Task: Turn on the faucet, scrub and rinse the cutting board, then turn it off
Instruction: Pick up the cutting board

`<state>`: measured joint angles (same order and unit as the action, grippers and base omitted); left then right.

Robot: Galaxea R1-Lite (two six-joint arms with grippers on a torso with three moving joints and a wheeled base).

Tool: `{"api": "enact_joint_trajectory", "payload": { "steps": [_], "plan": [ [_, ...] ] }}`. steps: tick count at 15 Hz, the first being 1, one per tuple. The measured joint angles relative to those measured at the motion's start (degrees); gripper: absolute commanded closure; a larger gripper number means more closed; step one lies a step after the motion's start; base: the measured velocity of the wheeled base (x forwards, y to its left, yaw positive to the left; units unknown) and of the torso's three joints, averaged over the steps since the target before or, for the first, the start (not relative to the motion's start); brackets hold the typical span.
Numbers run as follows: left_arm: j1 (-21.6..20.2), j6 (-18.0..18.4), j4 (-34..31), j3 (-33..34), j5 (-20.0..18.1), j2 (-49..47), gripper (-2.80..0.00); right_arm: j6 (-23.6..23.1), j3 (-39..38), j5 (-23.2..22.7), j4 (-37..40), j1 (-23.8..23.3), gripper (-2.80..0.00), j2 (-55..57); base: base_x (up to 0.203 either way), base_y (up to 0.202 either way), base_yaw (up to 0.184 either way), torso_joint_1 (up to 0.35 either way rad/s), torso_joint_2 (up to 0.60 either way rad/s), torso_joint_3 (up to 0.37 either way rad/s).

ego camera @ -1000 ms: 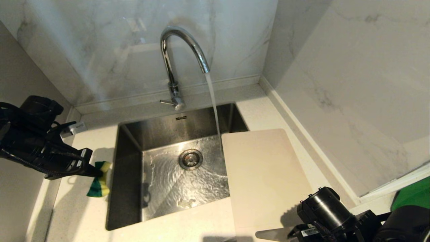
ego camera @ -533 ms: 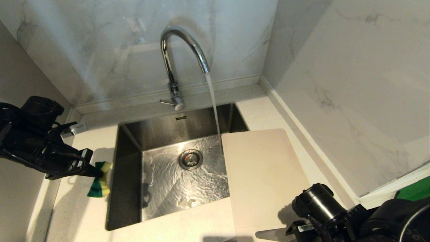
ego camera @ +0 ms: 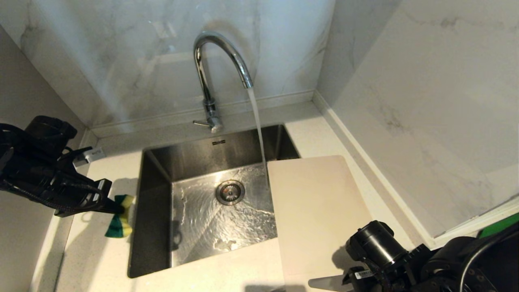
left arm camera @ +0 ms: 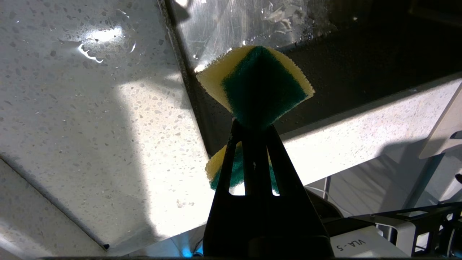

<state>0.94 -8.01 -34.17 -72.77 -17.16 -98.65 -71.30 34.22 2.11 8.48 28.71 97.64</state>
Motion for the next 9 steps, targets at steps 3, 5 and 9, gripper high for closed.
{"api": "enact_joint_trajectory", "payload": {
  "steps": [3,5,9],
  "plan": [
    [0.0,0.0,0.0,0.0,0.0,0.0,0.00,0.0,-0.2,0.0,0.0,0.1,-2.80,0.9,0.000,0.000,0.000,0.000,0.00,0.000],
    [-0.2,0.1,0.0,0.0,0.0,0.0,0.00,0.1,-0.2,-0.1,0.0,0.1,-2.80,1.7,0.000,0.000,0.000,0.000,0.00,0.000],
    [-0.7,0.5,0.0,-0.1,0.0,-0.1,0.00,0.1,0.3,-0.1,-0.4,0.0,-2.80,3.8,0.000,0.000,0.000,0.000,0.00,0.000]
  ]
}}
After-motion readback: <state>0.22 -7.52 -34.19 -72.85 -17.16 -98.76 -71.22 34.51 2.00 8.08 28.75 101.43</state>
